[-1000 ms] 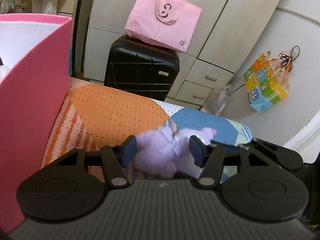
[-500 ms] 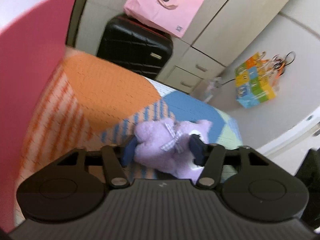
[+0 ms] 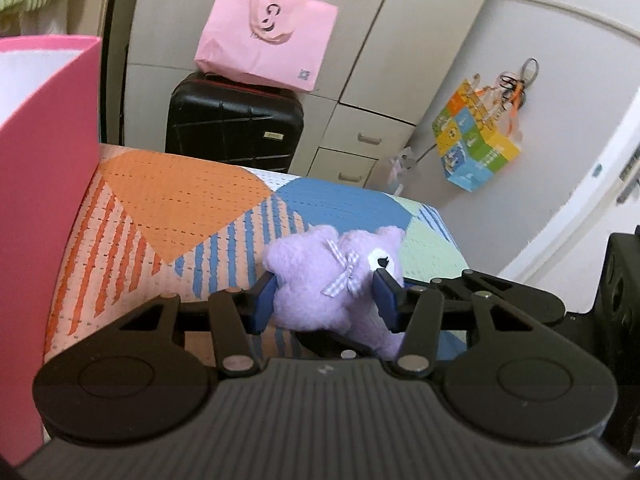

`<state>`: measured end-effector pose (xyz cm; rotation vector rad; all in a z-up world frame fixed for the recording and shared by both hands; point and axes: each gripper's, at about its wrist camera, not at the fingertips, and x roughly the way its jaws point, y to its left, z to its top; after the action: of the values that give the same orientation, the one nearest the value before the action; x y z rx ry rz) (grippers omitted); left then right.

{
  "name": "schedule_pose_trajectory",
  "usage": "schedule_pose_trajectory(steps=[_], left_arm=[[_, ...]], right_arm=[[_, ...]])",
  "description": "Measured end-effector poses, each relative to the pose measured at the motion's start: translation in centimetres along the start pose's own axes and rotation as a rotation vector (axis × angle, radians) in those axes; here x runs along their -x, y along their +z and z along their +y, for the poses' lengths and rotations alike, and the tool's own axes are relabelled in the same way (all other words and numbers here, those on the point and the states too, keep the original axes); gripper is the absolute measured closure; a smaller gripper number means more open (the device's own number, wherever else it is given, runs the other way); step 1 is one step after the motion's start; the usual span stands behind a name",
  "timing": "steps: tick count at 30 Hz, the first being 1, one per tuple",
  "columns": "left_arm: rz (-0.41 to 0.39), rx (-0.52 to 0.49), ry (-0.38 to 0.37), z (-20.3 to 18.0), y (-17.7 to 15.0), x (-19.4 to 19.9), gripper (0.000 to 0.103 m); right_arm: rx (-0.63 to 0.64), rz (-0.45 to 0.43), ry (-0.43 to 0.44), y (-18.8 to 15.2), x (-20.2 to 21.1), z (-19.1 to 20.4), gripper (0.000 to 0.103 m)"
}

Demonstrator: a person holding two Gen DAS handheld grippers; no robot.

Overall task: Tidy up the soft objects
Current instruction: 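Close the left and right grippers together on the purple plush, then lift the purple plush with both grippers and carry it over the pink box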

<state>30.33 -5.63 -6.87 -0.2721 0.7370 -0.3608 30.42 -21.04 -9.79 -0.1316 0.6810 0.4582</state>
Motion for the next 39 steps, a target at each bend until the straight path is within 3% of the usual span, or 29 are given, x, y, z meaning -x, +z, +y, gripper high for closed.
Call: schedule_pose_trajectory(steps=[7, 13, 16, 22, 39], left_arm=[[0.1, -0.04, -0.013, -1.2, -1.2, 2.3, 0.053], [0.09, -0.118, -0.023, -2.4, -3.1, 4.9, 0.053], [0.094, -0.122, -0.052, -2.5, -4.4, 5.7, 0.053], [0.133, -0.108, -0.123, -2.0, -6.5, 6.9, 0.053], [0.077, -0.188, -0.184, -1.3, -8.8, 14.6, 0.062]], right_arm=[[-0.017, 0.025, -0.045, -1.9, 2.7, 2.3, 0.027], [-0.092, 0.006, -0.024, -3.4, 5.0, 3.2, 0.023], [-0.119, -0.007, -0.02, -4.6, 5.8, 4.2, 0.016], [-0.151, -0.015, -0.001, -6.7, 7.0, 6.4, 0.016], [-0.084, -0.052, 0.056, -7.2, 12.1, 11.2, 0.016]])
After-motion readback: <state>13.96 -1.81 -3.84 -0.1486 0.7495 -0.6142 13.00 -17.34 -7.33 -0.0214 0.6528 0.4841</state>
